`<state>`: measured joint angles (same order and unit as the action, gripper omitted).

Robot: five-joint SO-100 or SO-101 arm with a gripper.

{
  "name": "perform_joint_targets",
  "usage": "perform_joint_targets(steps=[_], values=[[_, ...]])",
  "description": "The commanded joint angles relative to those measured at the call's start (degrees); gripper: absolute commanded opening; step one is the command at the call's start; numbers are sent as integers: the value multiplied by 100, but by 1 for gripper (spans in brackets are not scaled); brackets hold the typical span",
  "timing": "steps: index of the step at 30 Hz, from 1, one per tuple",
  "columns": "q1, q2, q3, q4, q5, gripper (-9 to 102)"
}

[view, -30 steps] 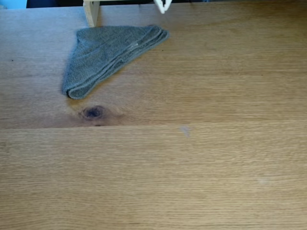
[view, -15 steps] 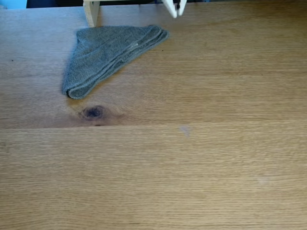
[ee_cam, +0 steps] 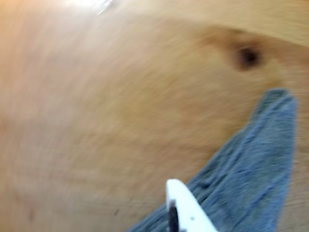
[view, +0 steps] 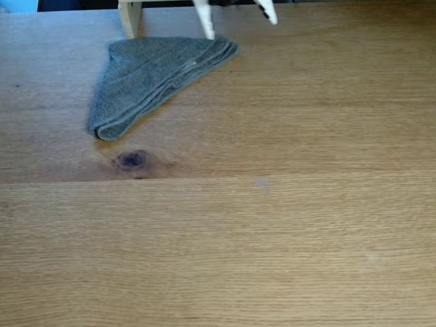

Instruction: Clean the area in front of the robot

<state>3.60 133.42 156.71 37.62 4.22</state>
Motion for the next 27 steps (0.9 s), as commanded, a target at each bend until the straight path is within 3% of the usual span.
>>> perform_joint_targets(steps=[1,8,12,27], values=[[1354,-571,-844,-545,0,48],[3683,-2294,-905,-1134,-870,52],[4438,-3296,-905,-1617,-1591,55],[4772,-6398,-993,-3797,-3656,56]])
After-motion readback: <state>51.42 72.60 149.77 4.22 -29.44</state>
